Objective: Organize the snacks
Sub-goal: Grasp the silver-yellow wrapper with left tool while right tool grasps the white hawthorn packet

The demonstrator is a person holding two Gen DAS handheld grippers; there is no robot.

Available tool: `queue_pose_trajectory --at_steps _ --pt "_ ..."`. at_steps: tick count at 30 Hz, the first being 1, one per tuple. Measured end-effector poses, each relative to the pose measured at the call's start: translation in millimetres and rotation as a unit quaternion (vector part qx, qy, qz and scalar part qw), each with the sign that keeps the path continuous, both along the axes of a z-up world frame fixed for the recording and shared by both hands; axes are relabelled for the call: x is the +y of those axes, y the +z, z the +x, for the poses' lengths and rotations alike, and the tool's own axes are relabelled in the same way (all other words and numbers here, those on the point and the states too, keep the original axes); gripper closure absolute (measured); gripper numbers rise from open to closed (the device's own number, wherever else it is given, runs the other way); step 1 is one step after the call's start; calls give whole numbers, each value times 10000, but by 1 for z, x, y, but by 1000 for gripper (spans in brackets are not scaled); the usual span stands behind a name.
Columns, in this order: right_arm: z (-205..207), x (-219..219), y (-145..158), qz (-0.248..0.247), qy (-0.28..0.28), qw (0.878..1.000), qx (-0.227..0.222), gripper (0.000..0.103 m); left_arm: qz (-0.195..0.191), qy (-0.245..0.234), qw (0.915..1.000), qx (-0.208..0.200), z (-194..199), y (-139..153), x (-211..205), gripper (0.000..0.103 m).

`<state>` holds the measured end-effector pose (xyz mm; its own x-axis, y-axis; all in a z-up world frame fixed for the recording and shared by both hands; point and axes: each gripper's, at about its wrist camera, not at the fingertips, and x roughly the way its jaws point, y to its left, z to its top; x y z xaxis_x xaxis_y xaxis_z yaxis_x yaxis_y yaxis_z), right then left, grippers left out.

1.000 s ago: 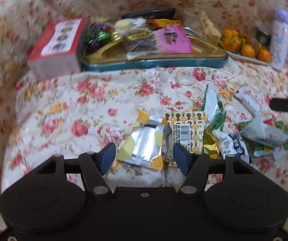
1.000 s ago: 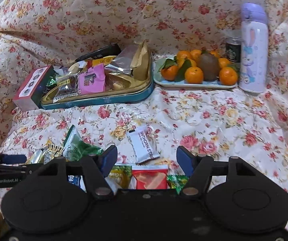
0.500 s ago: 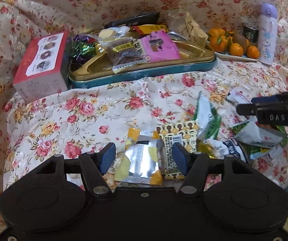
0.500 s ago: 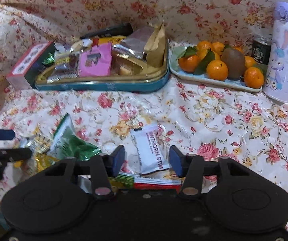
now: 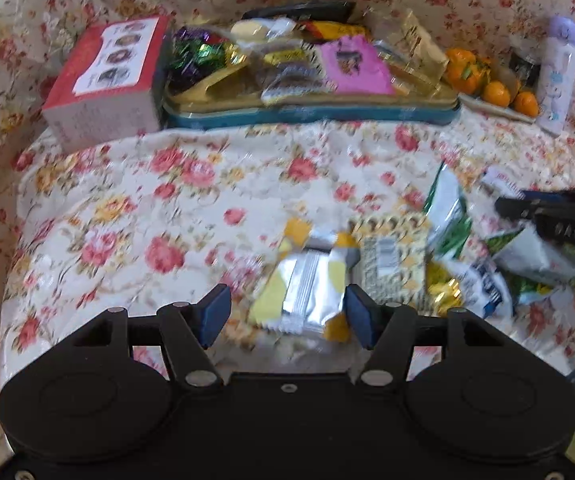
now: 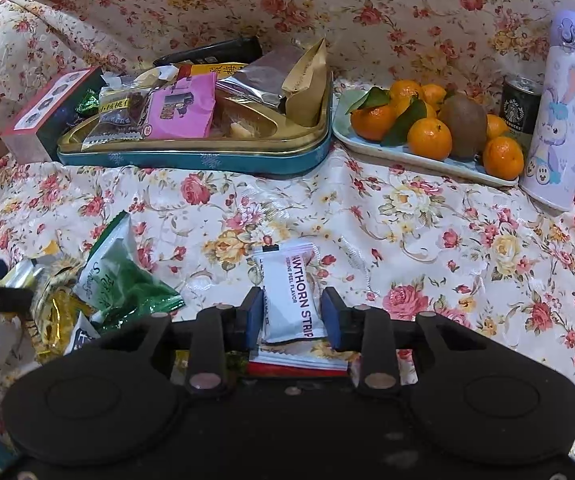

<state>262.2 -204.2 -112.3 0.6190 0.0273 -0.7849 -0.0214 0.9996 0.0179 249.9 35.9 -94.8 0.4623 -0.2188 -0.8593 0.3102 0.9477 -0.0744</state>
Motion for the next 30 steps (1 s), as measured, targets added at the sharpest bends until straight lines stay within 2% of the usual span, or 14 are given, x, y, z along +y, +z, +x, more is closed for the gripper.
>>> queue_pose_trajectory --at_steps 6,12,16,19,25,30 --pt "0 4 0 -102 19 9999 -37 71 128 -83 9998 -95 1 -3 -9 39" --pt "3 3 0 -93 49 9999 -48 77 304 -197 9992 -172 7 -7 -21 39" --pt "3 -1 2 18 -40 10000 -55 78 122 -62 9998 -136 6 -3 -16 56" --pt "2 -8 8 237 -223 9994 -126 79 137 155 9996 -191 3 2 -13 58" --pt "-19 -17 40 529 -431 9963 -517 79 55 549 9976 -422 -18 32 -4 58" --pt "-57 -20 79 646 -442 9922 -967 79 146 806 9943 -675 -51 65 -4 58"
